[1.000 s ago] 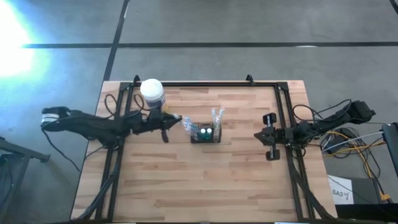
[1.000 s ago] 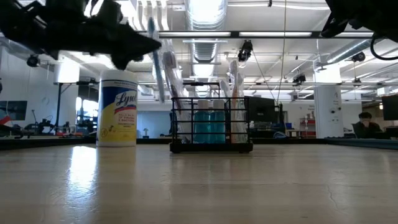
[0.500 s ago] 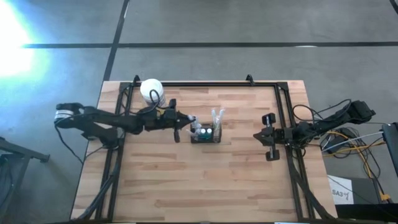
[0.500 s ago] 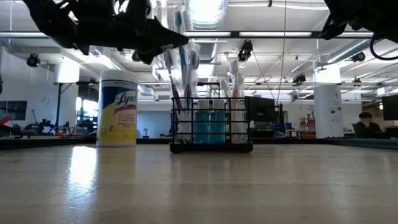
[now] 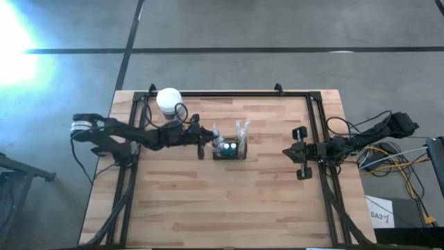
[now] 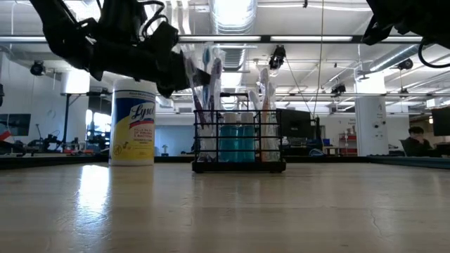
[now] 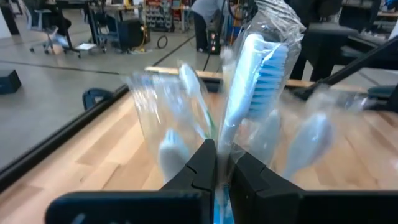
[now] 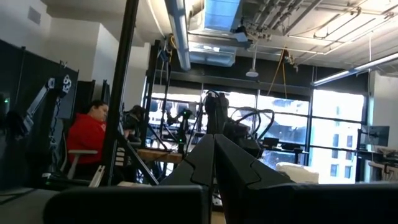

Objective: Pick & Place toothbrushing station
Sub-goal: Put the blue toothbrush into the black mesh organizer

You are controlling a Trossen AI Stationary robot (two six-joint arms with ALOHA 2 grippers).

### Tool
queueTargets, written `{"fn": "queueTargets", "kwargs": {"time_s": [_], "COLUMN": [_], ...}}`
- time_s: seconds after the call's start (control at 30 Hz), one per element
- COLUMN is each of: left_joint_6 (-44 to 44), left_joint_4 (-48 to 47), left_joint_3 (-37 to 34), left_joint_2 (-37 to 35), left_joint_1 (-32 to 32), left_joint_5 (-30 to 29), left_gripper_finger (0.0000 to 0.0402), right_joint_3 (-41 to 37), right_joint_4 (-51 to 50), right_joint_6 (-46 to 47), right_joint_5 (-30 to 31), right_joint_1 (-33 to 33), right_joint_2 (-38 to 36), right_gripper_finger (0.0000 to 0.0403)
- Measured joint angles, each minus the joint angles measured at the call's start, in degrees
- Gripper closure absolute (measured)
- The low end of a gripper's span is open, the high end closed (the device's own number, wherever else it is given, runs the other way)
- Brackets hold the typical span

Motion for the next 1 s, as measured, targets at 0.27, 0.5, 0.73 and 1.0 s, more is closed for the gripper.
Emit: {"fn": "queueTargets", "kwargs": {"time_s": [0.27, 0.5, 0.73, 1.0], "left_joint_6": [0.5, -0.5, -1.7, -1.0], "left_joint_4": [2.8, 4.2, 3.2, 0.6], "left_joint_3": [-0.9, -0.8, -0.9, -0.8], "left_joint_2": [5.1, 7.4, 5.4, 2.5], "left_joint_1": [0.0, 0.0, 0.0, 0.0], "left_joint_5": [0.0, -0.1, -0.1, 3.0], "left_gripper_finger": [0.0382, 0.0373, 0.0345, 0.0246], "right_joint_3": [0.0, 0.0, 0.0, 0.0], "right_joint_4": [0.0, -0.1, -0.2, -0.3], "right_joint_6": [0.0, 0.0, 0.0, 0.0], "right_joint_5": [0.0, 0.0, 0.0, 0.2], "right_joint_1": [0.0, 0.0, 0.0, 0.0], "right_joint_2": [0.0, 0.0, 0.0, 0.0], "right_gripper_finger": [0.0394, 0.0394, 0.0394, 0.0394]}}
